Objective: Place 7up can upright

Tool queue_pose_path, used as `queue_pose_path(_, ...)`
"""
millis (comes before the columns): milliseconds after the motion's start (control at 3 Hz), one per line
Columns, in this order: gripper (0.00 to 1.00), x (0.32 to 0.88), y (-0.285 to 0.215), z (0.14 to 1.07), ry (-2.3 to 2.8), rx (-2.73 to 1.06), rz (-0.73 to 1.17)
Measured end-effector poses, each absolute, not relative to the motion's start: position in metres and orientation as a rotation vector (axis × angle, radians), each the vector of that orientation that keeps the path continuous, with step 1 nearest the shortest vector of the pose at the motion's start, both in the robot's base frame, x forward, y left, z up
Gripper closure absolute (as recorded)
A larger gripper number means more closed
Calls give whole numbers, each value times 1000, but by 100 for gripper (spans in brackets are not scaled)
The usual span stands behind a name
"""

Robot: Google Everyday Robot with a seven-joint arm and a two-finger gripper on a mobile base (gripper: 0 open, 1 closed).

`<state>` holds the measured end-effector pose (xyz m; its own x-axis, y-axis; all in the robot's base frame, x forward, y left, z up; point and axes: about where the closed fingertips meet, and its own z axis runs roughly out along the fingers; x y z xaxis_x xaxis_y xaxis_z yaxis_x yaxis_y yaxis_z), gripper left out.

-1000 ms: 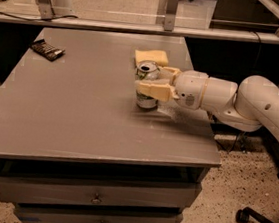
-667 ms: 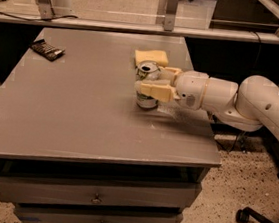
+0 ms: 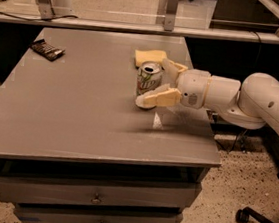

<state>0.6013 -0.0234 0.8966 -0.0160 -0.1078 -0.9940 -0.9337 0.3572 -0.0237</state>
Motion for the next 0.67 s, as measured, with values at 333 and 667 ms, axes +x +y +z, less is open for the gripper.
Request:
queue_pose_path(333, 0, 599, -37, 920, 1420, -1057, 814)
queue_pose_path(667, 0, 589, -71, 970, 1373, -1110, 681)
